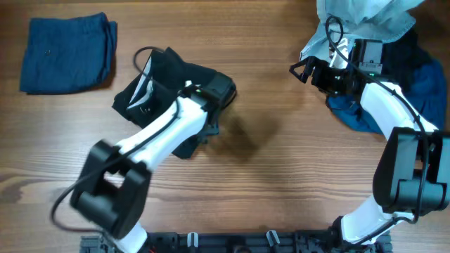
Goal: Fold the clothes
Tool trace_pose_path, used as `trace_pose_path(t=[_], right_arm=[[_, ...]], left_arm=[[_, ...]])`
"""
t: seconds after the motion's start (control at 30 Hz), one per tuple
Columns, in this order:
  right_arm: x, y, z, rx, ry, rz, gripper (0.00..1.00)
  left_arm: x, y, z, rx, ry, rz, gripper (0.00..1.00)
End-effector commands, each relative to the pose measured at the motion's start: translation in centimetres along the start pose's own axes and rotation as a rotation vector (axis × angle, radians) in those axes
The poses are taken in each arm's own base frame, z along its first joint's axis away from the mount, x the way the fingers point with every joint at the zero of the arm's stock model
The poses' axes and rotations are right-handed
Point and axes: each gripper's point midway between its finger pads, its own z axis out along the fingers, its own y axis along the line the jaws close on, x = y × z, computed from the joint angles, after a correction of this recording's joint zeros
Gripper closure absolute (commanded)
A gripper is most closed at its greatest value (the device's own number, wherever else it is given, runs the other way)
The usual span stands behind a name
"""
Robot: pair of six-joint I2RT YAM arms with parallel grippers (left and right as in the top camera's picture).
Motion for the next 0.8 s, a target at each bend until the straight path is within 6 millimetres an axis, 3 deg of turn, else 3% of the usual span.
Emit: trace_pose_path(t=[0.0,0.27,0.43,0.57,0.63,0.77], right_arm=[[-1.1,0.7,-0.9,0.005,-0.041,-0.049,0.00],[-1.1,0.8,-1.0,0.003,-0.039,-0.084,0.00],[-1.1,0.6,-1.0,0.012,-0.042,-0.153,0.00],[-1.4,0.7,-1.0,0.009,-0.051,-0.160,0.00],[-1.4,0.7,-1.0,0.009,-0.052,-0.164,0.00],[-1.4,0.7,-1.0,0.009,-0.051,-0.164,0.00]], left_arm=[[-0.2,1.8,-2.0,0.030,0.001,-0.191,0.27],[-1.0,3.9,-0.4,0.126,0.106,-0.480,0.24],[-2.3,5.1,-2.1,0.250,0.052,-0.588,0.20],[-1.5,7.3,-3.1,0.343,0.022,-0.676,0.15],[-0.9,8.0,-2.6,0.401,0.016,-0.721,0.12],[0.7,8.2,0.8,0.528,0.030,-0.799,0.07]])
